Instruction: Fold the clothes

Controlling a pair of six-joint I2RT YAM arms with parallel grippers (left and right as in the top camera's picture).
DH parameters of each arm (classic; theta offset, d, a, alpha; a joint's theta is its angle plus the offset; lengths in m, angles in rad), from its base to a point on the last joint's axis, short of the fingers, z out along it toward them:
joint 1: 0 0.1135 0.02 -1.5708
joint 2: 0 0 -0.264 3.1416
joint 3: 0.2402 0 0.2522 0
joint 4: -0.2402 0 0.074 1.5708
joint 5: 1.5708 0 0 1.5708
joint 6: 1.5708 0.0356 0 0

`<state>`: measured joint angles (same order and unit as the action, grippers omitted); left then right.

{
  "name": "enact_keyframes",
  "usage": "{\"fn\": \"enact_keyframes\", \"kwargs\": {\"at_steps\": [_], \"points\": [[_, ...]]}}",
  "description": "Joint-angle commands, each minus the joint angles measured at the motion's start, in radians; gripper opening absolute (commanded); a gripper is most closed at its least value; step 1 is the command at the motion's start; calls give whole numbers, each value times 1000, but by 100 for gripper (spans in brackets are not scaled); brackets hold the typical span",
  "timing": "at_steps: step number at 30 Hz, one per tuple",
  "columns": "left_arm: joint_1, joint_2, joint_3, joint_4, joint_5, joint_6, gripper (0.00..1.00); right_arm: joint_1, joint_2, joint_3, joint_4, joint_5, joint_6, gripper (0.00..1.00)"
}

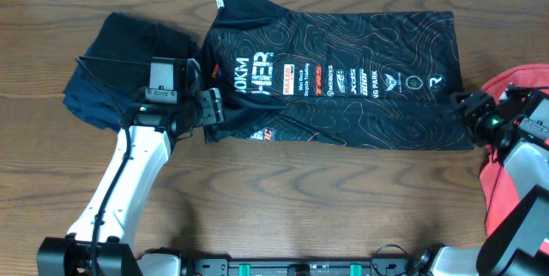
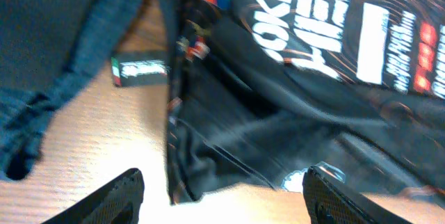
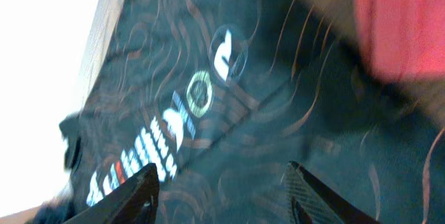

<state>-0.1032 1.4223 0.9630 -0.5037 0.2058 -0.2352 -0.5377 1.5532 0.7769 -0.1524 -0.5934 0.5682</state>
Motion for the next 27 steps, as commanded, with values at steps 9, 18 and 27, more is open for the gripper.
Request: {"fn": "enact_keyframes", "kwargs": {"at_steps": [9, 18, 27], "points": [[-8, 195, 9, 39, 75, 41, 59, 101, -187, 15, -234, -84, -167, 54], [-8, 271, 9, 103, 79, 40, 19, 106, -201, 15, -253, -84, -166, 53], [-7, 243, 56, 186, 319, -53, 6, 106, -201, 15, -253, -84, -166, 52]]}}
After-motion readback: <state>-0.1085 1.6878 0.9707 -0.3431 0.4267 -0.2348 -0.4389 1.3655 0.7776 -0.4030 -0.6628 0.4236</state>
